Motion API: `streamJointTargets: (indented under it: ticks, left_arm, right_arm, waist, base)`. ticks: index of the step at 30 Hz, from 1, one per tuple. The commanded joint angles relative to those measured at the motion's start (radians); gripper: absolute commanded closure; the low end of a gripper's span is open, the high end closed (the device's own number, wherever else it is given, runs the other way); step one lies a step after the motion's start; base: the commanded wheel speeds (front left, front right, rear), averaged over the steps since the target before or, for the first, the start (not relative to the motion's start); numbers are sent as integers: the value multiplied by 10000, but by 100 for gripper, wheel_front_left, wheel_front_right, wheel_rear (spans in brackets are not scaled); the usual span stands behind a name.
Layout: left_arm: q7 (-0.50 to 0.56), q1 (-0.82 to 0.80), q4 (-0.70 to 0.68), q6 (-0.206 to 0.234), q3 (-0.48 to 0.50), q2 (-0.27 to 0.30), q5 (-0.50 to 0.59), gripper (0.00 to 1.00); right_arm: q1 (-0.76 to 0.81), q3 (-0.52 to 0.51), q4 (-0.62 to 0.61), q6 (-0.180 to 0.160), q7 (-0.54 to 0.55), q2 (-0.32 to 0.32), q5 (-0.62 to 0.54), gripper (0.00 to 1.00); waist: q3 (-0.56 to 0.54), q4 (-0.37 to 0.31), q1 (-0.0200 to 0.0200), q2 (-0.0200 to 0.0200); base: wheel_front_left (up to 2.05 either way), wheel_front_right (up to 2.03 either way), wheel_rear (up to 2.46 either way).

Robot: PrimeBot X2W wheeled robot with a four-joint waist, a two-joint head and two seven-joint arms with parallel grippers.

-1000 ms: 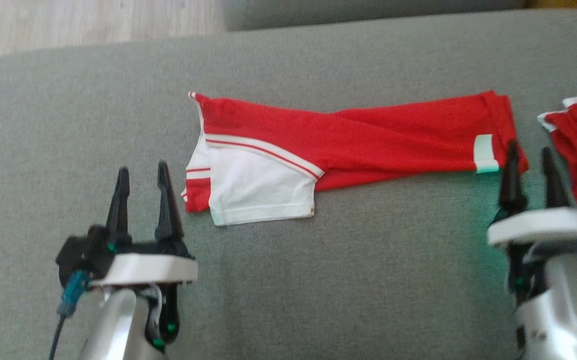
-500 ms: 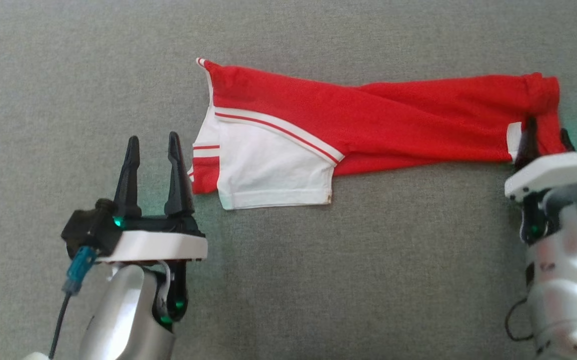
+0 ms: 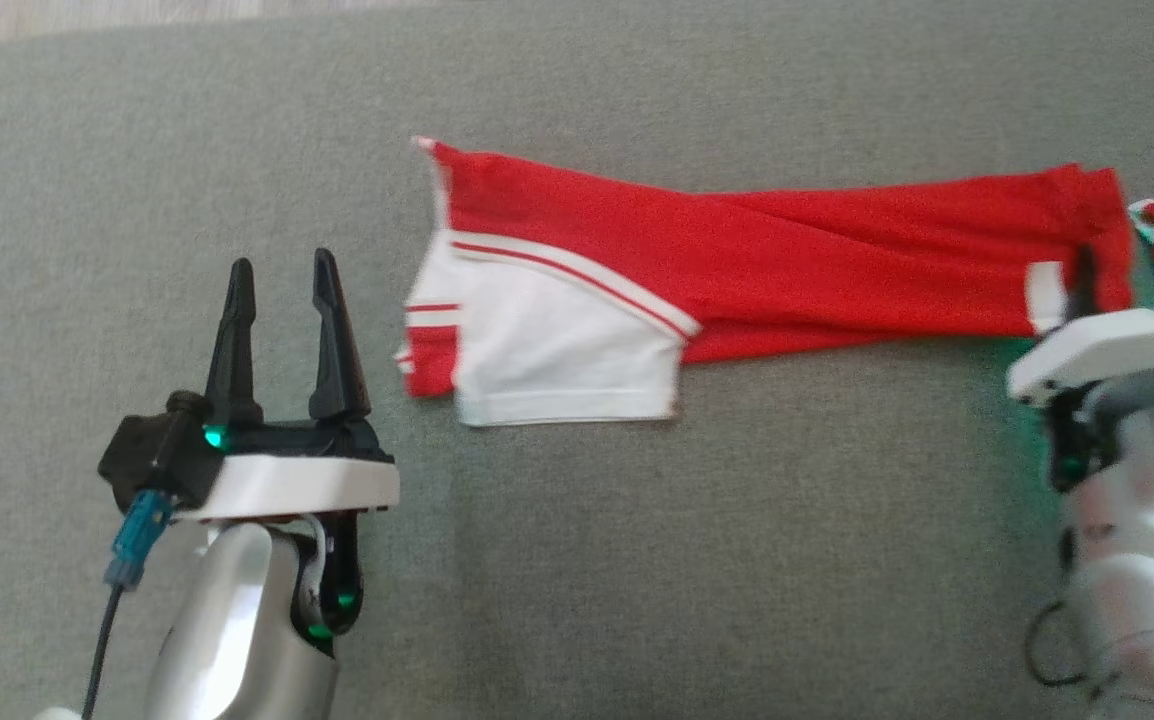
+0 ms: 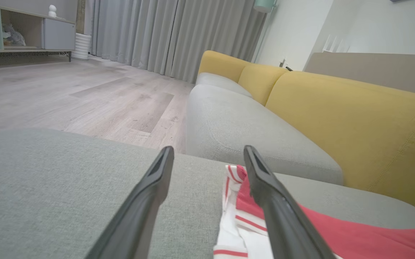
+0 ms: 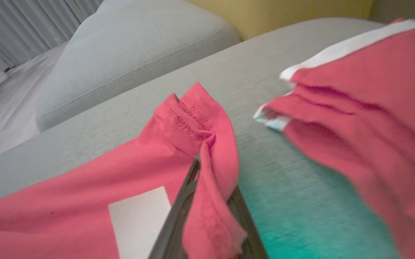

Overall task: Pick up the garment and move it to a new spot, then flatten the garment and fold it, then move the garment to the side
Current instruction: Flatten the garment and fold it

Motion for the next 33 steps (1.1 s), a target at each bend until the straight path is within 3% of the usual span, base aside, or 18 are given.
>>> streamJointTargets:
  ticks: [1, 8, 15, 19, 23, 24, 33]
  left_arm:
    - [-51, -74, -366, 79, 333, 53, 65, 0]
    - [-51, 151, -259, 17, 159, 53, -18, 0]
    - [-51, 489, -145, 23, -12, 53, -154, 0]
    - [-51, 667, -130, 28, -36, 53, -206, 0]
    - [-51, 696, -148, 35, -93, 53, -217, 0]
    - [-51, 696, -148, 35, -93, 53, -217, 0]
    - [-51, 480, -68, 11, -439, 53, -301, 0]
  right_arm:
    - [1, 15, -475, -7, -157, -491, -3, 100]
    - [326, -162, -1491, -7, 130, -1219, 259, 100]
    - [712, 689, -2852, -7, 673, -330, 794, 100]
    - [885, 1711, -3459, -7, 1031, 178, 1293, 100]
    - [920, 3301, -3655, -7, 1272, 280, 2522, 100]
    - [920, 3301, -3655, -7, 1272, 280, 2522, 100]
    - [423, 6835, -2543, -7, 403, 286, 5589, 100]
  waist:
    - [-210, -158, 1, -1]
    - [-750, -270, 1, -1]
    - [-1384, -200, 1, -1]
    - [-1715, -64, 1, -1]
    - [-1803, 189, 1, -1]
    - [-1803, 189, 1, -1]
    - [-1536, 1036, 1, -1]
  base:
    - [0, 0, 0]
    - [0, 0, 0]
    - [0, 0, 0]
    - [0, 0, 0]
    - [0, 0, 0]
    - [0, 0, 0]
    - [0, 0, 0]
